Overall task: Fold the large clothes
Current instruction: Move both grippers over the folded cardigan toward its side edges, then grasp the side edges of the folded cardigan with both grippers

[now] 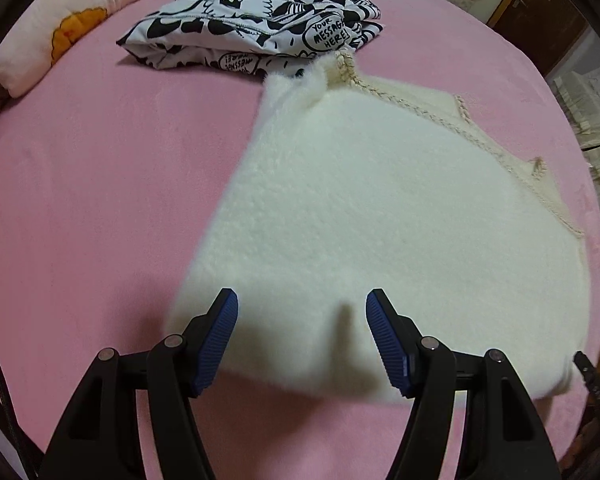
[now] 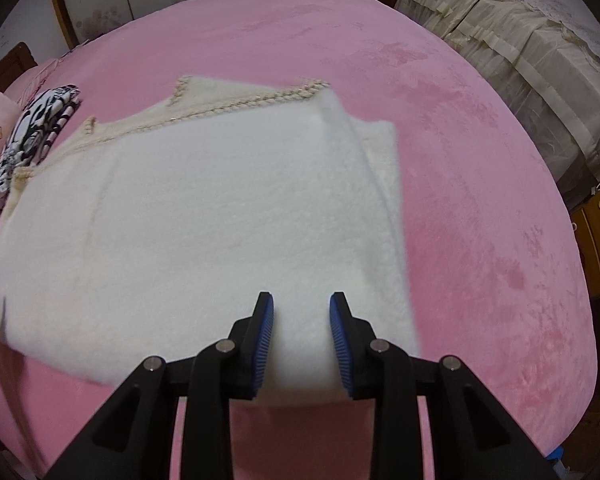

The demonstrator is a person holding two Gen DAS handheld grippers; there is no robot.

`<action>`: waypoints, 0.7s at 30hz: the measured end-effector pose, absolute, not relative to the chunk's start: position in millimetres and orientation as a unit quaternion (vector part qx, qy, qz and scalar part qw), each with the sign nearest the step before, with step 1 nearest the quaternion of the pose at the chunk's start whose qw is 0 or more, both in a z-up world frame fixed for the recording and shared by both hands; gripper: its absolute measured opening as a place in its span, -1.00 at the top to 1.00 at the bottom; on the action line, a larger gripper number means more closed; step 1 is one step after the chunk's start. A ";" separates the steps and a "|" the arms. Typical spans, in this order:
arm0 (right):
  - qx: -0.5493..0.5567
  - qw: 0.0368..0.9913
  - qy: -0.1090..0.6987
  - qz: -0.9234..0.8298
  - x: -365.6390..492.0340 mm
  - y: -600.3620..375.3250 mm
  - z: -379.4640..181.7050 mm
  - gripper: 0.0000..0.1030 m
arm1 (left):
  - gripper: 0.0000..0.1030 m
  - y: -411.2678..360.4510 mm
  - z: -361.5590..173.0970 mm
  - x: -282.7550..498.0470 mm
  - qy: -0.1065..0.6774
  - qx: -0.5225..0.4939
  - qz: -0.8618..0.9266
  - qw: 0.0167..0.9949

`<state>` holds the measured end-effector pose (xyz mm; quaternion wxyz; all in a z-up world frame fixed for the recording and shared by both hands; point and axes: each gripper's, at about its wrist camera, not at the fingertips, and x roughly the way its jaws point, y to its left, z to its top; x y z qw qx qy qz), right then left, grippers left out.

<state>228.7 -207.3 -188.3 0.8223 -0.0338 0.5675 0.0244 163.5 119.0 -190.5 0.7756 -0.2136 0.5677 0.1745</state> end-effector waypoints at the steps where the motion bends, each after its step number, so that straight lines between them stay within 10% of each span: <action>1: -0.032 0.822 0.567 0.029 224.5 -203.1 -184.4 0.43 | -0.27 118.6 -185.3 159.8 0.574 -0.218 0.171 0.771; 21: -0.014 0.868 0.483 0.116 125.5 -104.9 -127.5 0.18 | -0.37 121.0 -203.1 48.1 0.494 -0.422 0.036 0.760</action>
